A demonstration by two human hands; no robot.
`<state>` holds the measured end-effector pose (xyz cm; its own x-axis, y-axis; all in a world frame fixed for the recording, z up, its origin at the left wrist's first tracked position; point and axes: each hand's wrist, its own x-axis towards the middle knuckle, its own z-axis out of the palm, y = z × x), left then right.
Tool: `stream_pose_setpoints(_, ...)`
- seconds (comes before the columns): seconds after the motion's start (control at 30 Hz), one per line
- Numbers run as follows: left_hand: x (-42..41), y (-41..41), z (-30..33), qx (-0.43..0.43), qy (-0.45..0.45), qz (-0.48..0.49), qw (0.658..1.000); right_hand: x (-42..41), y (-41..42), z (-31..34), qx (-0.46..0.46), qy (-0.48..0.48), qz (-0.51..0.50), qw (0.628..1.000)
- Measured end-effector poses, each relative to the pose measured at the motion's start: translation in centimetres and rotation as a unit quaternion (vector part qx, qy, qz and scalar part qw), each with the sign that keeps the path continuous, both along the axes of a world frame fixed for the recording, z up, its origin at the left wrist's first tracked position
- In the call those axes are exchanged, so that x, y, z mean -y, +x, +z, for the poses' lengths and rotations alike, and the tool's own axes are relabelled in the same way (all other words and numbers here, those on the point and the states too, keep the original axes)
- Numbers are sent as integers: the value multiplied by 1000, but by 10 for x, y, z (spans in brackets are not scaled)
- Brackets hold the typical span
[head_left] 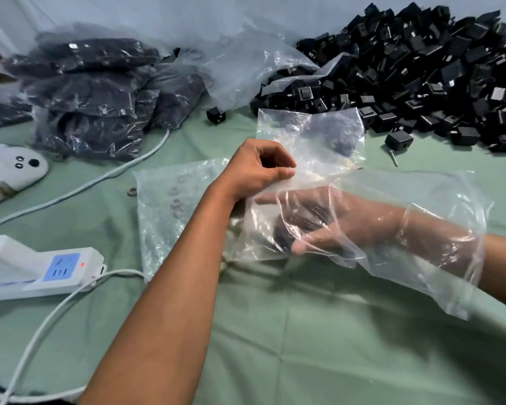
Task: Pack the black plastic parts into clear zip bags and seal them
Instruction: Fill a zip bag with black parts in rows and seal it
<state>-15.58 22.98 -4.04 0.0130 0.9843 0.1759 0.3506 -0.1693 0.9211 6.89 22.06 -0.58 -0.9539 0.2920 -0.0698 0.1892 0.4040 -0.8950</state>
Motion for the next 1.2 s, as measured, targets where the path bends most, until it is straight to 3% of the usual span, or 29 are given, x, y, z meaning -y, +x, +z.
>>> stream_pose_setpoints(0.2,0,4,-3,18,-13,19,1000,-9,4,5,23,-18,20,999)
stream_pose_setpoints(0.33,2,5,-1,9,-11,27,1000,-4,-15,5,-27,-58,47,997)
stream_pose_setpoints(0.5,3,5,-1,21,-10,33,999,-6,-37,-11,-62,-36,67,995)
stream_pose_setpoints(0.6,2,5,-2,0,-9,34,999,-6,-42,-26,-74,-57,55,994)
stream_pose_setpoints(0.7,1,6,0,10,-10,37,999,3,-45,-40,-123,26,-7,992)
stream_pose_setpoints(0.77,1,7,2,10,-8,43,999,7,-48,-45,-127,25,-22,991)
stream_pose_setpoints(0.87,3,10,4,8,-8,49,999,5,-44,-32,-84,-30,-47,995)
stream_pose_setpoints(1.0,2,9,6,-3,-6,44,999,-5,-5,-9,19,54,-21,998)
stream_pose_setpoints(1.1,-1,7,6,-27,-2,32,999,-14,44,0,85,-42,6,995)
stream_pose_setpoints(1.2,-4,8,4,-26,6,31,999,-19,100,11,92,-101,27,990)
